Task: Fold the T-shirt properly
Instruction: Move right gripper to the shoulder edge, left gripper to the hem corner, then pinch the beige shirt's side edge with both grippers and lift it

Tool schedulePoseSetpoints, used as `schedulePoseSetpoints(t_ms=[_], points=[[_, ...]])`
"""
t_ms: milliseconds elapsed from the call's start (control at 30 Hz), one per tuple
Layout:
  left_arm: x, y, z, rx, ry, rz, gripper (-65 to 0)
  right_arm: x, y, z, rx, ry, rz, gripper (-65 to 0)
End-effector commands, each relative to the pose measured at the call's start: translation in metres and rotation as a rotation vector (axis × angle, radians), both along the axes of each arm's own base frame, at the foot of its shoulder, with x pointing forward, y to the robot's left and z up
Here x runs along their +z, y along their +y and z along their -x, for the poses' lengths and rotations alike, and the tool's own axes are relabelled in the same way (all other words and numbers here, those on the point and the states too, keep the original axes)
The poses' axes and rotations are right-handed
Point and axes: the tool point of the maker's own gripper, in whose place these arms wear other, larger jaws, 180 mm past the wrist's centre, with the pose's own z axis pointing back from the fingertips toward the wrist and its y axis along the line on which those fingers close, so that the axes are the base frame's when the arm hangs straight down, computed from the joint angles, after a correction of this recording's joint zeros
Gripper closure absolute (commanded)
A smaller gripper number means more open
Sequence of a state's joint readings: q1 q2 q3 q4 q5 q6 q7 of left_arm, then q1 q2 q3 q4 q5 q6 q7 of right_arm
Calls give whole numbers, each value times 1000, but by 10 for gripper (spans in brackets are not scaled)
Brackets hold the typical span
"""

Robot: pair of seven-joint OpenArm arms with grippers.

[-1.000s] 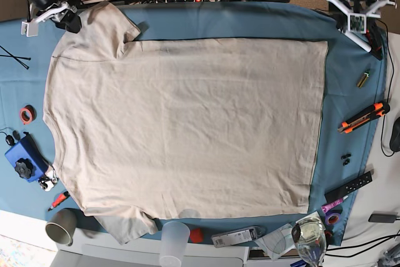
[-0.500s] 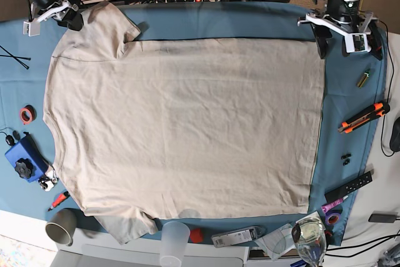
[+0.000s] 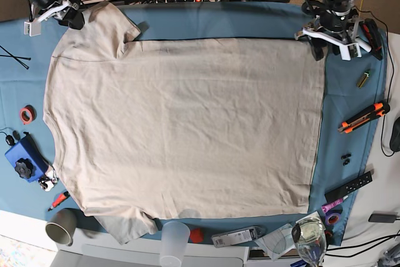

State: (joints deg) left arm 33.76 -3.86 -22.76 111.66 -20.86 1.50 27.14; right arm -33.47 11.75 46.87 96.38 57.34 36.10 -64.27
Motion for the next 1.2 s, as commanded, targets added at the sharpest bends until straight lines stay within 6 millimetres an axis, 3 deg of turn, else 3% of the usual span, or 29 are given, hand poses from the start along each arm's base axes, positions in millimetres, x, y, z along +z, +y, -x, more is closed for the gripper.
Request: schedulePoseSetpoints(t_ms=[0,100,233,533,733,800,900,1033,1167], points=[[7,8,-1,9,-21,-23,-338,5,-4,0,17,-1,19,-292],[6,16,3,38,-9,2,-338,5,-4,0,17,-2,19,-292],[5,-2,1,-35,-13,70,-337,5,-4,0,17,-2,18,-292],[-15,-17,10,-51,12,175,-330,10,1,-5,9,-41,-19,-292],[-11,-23,6,-86,-14,188,-220,12,5,-7,1,-61,-43,-287],[-11,-23,6,-84,-15,187,-189,13,4,-8,-2,-67,-42,-239],[-7,-21,3,-78,-40,181,-114,15,3,-11,-9,-84,-39,-104],[-3,-19,-1,-70,-72,171,0,17,3,-16,-13,-100,-38,-4],[-1,-19,-4,-73,-77,166,0,17,3,-19,-8,-102,-39,0]])
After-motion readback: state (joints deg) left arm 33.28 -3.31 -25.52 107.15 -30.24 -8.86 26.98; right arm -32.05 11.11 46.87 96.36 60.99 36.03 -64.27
